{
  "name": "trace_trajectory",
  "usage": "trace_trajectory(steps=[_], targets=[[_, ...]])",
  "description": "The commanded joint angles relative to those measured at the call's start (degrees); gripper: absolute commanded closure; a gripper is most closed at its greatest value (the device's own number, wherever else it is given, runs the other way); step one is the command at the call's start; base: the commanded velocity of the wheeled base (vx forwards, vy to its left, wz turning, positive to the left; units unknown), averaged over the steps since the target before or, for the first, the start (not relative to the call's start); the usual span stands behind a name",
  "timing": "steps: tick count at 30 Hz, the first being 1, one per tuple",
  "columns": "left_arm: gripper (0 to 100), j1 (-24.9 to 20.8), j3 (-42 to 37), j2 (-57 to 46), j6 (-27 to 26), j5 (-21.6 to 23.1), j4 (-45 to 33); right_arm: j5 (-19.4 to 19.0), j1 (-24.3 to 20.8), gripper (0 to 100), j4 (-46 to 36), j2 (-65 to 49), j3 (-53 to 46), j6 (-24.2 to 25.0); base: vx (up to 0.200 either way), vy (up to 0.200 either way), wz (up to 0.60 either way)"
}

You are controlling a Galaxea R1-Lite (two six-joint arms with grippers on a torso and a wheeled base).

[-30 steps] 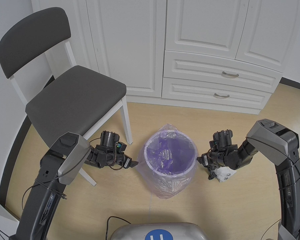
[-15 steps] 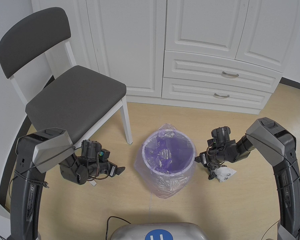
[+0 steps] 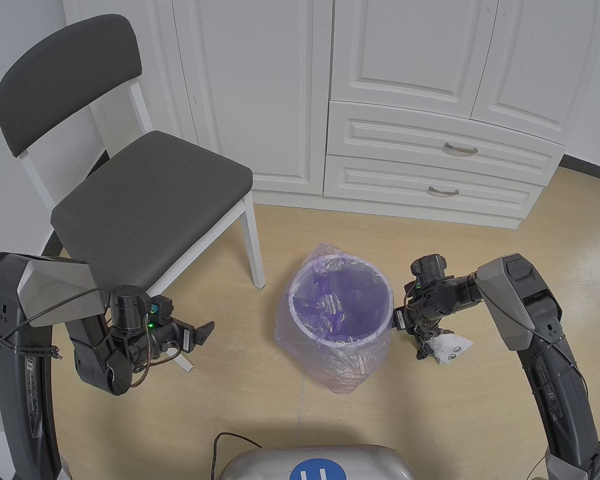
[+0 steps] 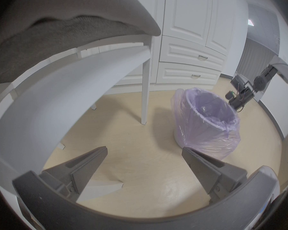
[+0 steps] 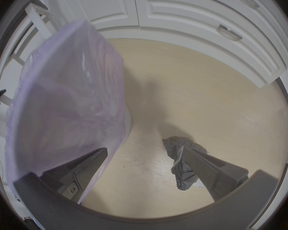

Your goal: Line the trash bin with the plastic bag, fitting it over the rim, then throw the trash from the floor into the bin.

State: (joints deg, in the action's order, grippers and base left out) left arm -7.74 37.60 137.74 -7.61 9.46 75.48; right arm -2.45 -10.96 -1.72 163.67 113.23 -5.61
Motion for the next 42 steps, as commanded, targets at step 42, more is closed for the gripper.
trace_trajectory(steps=[42], targets=[[0, 2.99, -12.02, -1.16, 0.49, -2.96, 12.41, -22.33, 1.47, 0, 11.04, -21.2, -35.18, -27.35, 0.0, 0.0, 0.0]])
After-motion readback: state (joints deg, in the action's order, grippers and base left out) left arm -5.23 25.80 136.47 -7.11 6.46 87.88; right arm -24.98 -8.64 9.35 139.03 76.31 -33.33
